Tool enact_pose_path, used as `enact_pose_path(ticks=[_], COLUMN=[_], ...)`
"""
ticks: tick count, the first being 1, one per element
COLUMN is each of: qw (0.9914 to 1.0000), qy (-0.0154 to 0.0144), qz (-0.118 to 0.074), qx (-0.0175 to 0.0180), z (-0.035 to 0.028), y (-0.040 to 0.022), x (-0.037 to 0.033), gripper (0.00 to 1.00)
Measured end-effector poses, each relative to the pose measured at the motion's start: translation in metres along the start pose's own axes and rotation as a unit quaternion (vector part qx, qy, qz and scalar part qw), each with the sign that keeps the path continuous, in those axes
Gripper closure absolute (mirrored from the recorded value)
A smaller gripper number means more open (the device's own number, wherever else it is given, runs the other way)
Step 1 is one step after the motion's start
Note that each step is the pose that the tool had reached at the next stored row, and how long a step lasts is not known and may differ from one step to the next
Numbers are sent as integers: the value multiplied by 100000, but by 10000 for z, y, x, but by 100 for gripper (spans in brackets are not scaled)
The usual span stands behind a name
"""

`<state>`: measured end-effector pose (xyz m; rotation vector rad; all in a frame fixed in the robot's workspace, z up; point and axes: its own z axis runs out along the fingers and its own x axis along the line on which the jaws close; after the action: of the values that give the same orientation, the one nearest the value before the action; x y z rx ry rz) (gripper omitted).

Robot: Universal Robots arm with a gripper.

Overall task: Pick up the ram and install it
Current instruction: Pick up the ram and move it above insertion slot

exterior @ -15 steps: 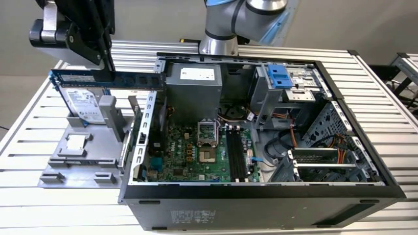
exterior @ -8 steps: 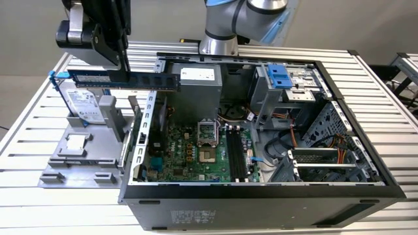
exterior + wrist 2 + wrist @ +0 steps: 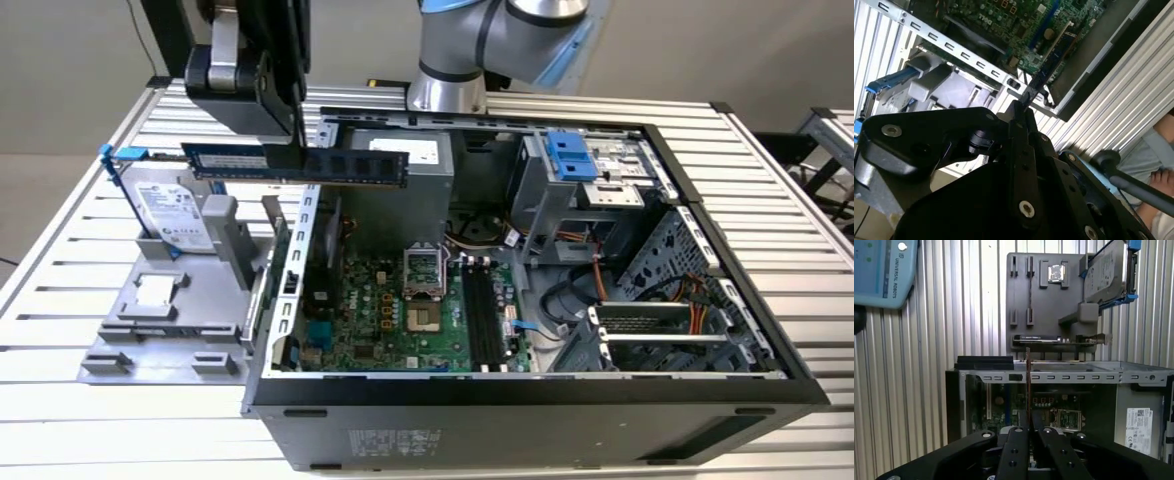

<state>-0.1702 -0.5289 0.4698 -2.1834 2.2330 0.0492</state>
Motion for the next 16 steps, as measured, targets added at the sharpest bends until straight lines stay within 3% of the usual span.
enact_pose_path(ticks=[16], qw=[100000], qy=[4], qz=[-1], qx=[-2], z=[-4], y=[-396], x=[-14], gripper=[100])
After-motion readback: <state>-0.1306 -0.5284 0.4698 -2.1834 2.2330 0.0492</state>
